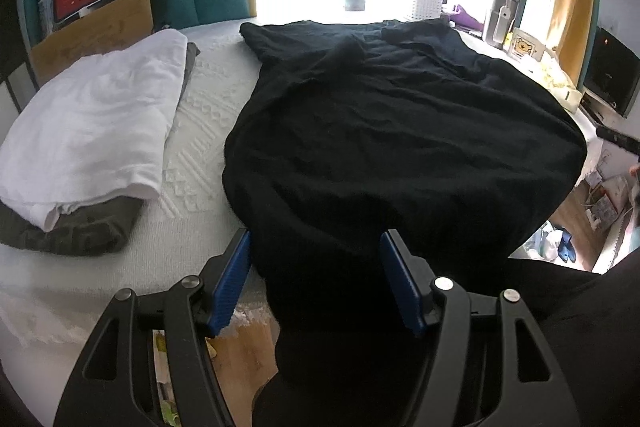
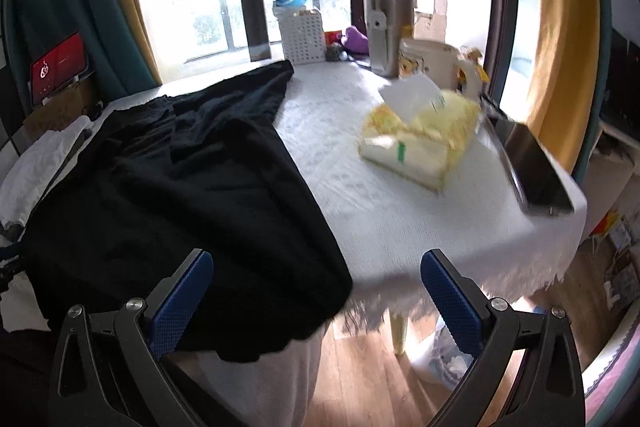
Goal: Fold small clothes
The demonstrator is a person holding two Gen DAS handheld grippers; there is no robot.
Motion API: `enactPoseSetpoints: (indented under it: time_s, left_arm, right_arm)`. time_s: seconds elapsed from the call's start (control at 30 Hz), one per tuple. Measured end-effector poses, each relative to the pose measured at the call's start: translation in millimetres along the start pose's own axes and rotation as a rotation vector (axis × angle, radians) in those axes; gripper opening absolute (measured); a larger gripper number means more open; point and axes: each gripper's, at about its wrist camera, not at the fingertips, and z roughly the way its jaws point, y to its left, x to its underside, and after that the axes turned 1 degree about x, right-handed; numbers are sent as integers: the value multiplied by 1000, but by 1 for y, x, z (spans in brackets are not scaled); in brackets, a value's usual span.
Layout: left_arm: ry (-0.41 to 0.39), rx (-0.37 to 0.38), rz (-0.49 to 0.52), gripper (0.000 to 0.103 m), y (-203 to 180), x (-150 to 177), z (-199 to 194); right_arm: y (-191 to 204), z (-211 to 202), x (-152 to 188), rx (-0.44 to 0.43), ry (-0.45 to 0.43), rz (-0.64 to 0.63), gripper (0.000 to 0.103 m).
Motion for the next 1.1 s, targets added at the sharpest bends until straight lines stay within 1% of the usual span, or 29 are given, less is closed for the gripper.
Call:
enactPoseSetpoints:
  time_s: [0.1, 0.2, 0.27, 0.3, 0.33, 0.4, 0.5, 0.57, 0.6, 0.63, 0.67, 0.7, 0.73, 0.77, 0.8, 0.83, 0.9, 0.93, 1.0, 1.1]
  left_arm:
    - [25, -23, 0, 65, 2, 3, 3]
    - [33, -36, 18, 65, -2, 0, 6]
    - [35, -37, 28, 65, -5, -1, 7]
    - [37, -37, 33, 65, -6, -1, 7]
    - [41, -33, 43, 65, -8, 0, 6]
    - [46, -23, 65, 65, -12, 3, 4]
    - [40, -40, 65, 65, -13, 5, 5]
    - [30, -45, 55, 65, -13, 3, 8]
    - [25, -43, 55, 65, -13, 2, 9]
    - [22, -38, 55, 65, -14, 1, 9]
    - [17, -29, 56, 65, -14, 1, 9]
    - [13, -22, 56, 61, -14, 1, 8]
    - [3, -7, 57, 48, -13, 1, 6]
    - [-8, -1, 56, 42, -13, 0, 4]
    - [-16, -5, 55, 27, -12, 0, 1]
    - [-27, -4, 49, 19, -10, -2, -2]
    - [-62, 25, 19, 11, -5, -5, -11]
    - [-88, 44, 2, 10, -3, -8, -17]
    - [-139, 68, -5, 8, -2, -16, -26]
    - [-179, 87, 20, 7, -8, -24, -31]
  right_arm:
    - [-4, 8, 17, -67, 21, 3, 103]
    - [-5, 23, 32, -134, 54, 13, 103]
    - [-8, 38, 41, -207, 83, 40, 103]
    - [-9, 48, 47, -256, 102, 57, 101]
    - [-8, 53, 50, -273, 116, 64, 93]
    - [-6, 63, 58, -295, 149, 67, 82]
    - [-3, 68, 63, -342, 142, 81, 71]
    - [-6, 76, 66, -375, 138, 122, 68]
    - [-6, 78, 67, -384, 136, 135, 63]
    - [-4, 79, 68, -404, 129, 143, 45]
    - [-1, 79, 68, -424, 125, 142, 34]
    - [3, 75, 68, -440, 116, 130, 16]
    - [8, 70, 66, -451, 114, 106, 7]
    - [14, 65, 64, -454, 114, 74, 7]
    - [19, 59, 62, -448, 114, 42, 6]
    - [24, 50, 58, -443, 113, 14, 6]
    - [28, 34, 49, -435, 92, -11, 6]
    - [29, 24, 41, -435, 70, -19, 5]
    - [31, 5, 24, -445, 11, -22, 3]
    - [40, -19, -5, -481, -83, -43, 3]
